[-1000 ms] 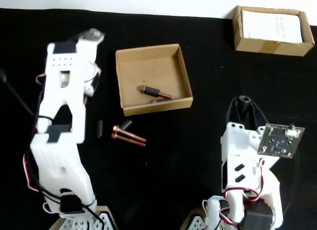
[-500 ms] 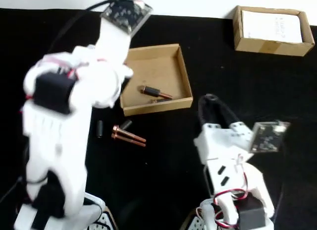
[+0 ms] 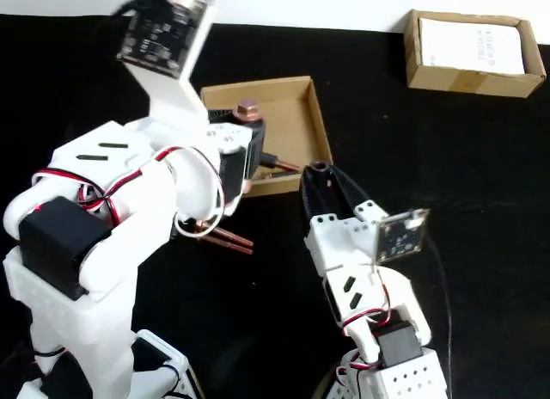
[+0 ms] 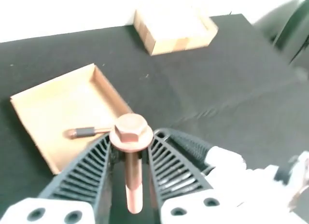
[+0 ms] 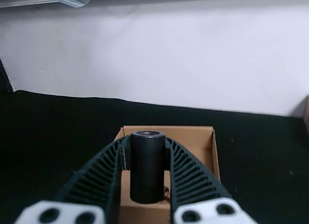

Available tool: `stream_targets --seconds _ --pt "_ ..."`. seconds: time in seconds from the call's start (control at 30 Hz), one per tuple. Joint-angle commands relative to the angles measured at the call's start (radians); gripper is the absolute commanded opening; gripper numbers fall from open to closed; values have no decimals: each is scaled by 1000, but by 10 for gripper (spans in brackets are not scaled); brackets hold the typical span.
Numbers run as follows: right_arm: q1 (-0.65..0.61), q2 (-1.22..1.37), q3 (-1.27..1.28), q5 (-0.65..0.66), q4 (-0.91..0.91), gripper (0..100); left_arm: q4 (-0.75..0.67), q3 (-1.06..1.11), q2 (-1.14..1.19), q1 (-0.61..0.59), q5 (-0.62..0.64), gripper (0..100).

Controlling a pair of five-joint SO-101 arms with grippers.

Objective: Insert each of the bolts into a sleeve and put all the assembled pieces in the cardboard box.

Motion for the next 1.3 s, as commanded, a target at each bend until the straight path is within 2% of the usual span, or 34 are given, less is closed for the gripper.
stream_targets --seconds 0.0,0.13,0.43,0.63,0.93,1.27 --pt "-8 -8 42 44 -113 6 -81 -35 30 19 83 9" --pt "-8 -8 70 54 -147 6 -160 -35 111 15 129 9" --pt "-5 -8 62 51 -147 6 -382 -36 271 16 123 9" --pt "-1 -8 62 51 -147 6 -368 -30 317 47 127 9" --pt "-1 -8 67 49 -147 6 -368 145 312 107 130 9" --pt "-1 -8 62 51 -147 6 -468 226 312 94 129 9"
